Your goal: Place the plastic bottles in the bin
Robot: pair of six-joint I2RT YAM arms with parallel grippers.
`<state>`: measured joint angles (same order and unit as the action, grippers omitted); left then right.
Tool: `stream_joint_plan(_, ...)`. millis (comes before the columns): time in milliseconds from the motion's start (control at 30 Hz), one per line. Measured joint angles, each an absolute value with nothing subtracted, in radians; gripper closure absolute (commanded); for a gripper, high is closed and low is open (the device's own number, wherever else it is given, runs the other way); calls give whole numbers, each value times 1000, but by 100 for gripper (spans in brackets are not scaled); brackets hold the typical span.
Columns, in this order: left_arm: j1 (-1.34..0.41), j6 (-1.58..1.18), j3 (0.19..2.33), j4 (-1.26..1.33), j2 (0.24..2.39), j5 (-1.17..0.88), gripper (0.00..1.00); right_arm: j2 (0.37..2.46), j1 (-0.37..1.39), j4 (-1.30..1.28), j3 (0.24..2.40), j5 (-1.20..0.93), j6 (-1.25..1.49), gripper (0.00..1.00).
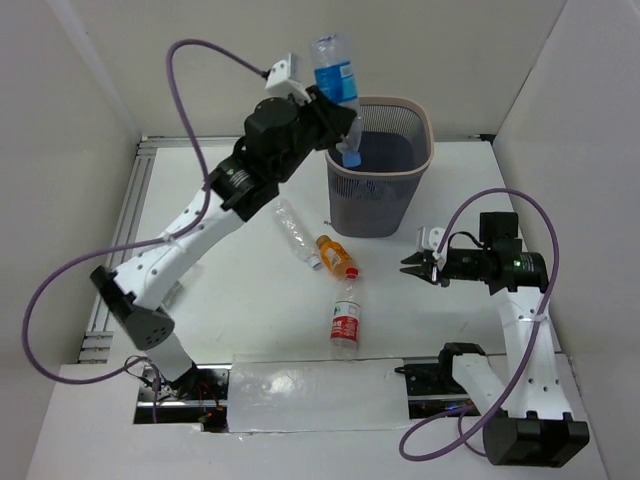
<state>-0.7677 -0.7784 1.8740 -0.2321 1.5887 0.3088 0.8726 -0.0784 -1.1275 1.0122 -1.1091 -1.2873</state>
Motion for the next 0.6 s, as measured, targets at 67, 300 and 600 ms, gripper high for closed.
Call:
stream_joint_plan(67,-768,-753,1971,-173,1682,310,82,851,-65,-1134,988,-1095,-1301,65)
stream_joint_plan(300,-797,-606,2301,-81,2052,449,52,770,-43,-1128,928,-1067,-1278,21)
stream_joint_plan(600,-807,-495,2347,-134,2170,513,0,742,12,-1139,827,-1066,-1439,1)
